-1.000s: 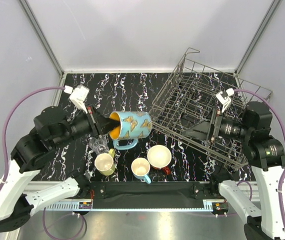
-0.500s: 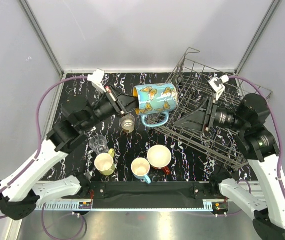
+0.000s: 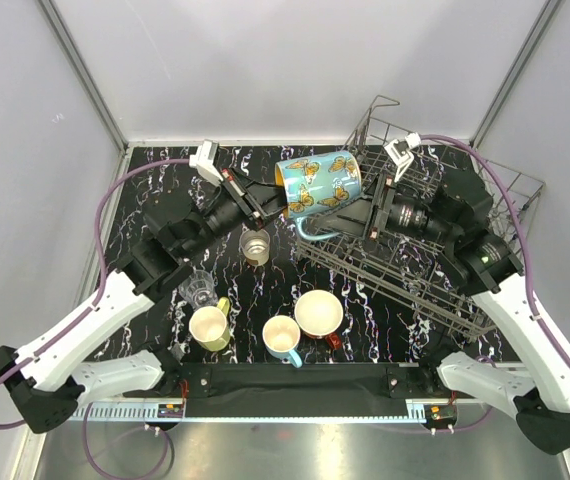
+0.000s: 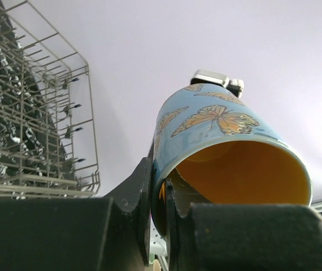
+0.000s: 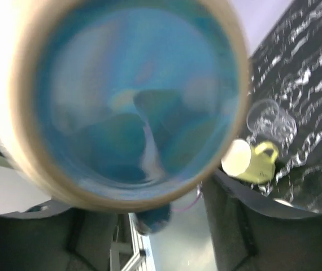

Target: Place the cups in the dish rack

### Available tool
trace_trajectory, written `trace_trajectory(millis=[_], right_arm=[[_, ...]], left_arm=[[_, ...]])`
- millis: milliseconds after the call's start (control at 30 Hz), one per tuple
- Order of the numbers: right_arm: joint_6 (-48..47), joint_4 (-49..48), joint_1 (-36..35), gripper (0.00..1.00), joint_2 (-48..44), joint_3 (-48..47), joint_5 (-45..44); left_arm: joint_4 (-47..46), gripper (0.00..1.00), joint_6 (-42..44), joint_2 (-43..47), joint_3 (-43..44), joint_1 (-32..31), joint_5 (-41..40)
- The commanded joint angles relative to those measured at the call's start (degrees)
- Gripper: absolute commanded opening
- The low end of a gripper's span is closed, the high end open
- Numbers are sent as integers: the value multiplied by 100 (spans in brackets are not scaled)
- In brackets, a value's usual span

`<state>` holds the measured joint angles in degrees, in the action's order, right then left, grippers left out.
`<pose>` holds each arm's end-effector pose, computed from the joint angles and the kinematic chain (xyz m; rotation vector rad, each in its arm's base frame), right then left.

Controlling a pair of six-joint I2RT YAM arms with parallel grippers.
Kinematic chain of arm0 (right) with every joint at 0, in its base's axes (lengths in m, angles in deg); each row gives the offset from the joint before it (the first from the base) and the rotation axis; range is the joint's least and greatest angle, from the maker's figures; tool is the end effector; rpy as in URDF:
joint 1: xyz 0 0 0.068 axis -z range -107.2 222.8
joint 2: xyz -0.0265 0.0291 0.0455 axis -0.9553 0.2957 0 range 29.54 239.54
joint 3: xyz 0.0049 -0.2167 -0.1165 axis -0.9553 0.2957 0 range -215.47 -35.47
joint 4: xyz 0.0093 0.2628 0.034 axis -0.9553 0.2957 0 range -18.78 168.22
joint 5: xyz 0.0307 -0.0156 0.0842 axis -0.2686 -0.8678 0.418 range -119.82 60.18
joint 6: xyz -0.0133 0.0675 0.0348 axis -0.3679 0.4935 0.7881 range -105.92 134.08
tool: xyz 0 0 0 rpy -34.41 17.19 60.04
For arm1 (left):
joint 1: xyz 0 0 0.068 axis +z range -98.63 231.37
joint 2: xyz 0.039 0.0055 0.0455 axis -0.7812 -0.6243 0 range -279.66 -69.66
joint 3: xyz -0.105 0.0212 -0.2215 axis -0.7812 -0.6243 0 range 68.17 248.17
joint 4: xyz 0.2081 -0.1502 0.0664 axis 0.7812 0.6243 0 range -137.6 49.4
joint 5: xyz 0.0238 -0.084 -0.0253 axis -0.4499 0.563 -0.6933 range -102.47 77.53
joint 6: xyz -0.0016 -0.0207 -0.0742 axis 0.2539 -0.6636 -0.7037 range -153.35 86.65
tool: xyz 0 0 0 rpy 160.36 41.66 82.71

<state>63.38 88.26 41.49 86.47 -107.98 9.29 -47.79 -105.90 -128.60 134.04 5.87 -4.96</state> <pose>0.1832 0.1599 0.4330 -0.3251 1.8240 1.5782 0.1873 -0.2028 0.4226 -0.2769 1.6948 -1.7209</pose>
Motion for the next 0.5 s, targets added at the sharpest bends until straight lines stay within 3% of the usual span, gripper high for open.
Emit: trace_trajectory(millis=[0,133,233,267,300,333,400,467], right_arm=[[176,-991,-182,61,-33,61,-553],[273,-1246,-454,47,117,35,-870],[317,-1264,-666,7,292,-35,-1063],[326,-1203,-718,0,345,-70,-1125],[317,-1133,-745,0,345,-70,-1203],[291,-1011,-754,0,328,-62,-1387],[168,-800,-763,0,180,-79,-1651],[-16,-423,-754,0,12,-88,-2152]], left_arm=[[-1475,0,-365,207,-108,-30,-74],[-1554,0,-373,251,-346,-30,-100],[-1651,0,-347,260,-461,-30,-39],[-1590,7,-217,251,-461,-21,66],[-1520,20,-111,251,-426,-12,84],[-1345,40,160,269,-373,-12,75],[-582,93,434,400,-259,-3,-125],[294,99,810,680,-250,5,-398]])
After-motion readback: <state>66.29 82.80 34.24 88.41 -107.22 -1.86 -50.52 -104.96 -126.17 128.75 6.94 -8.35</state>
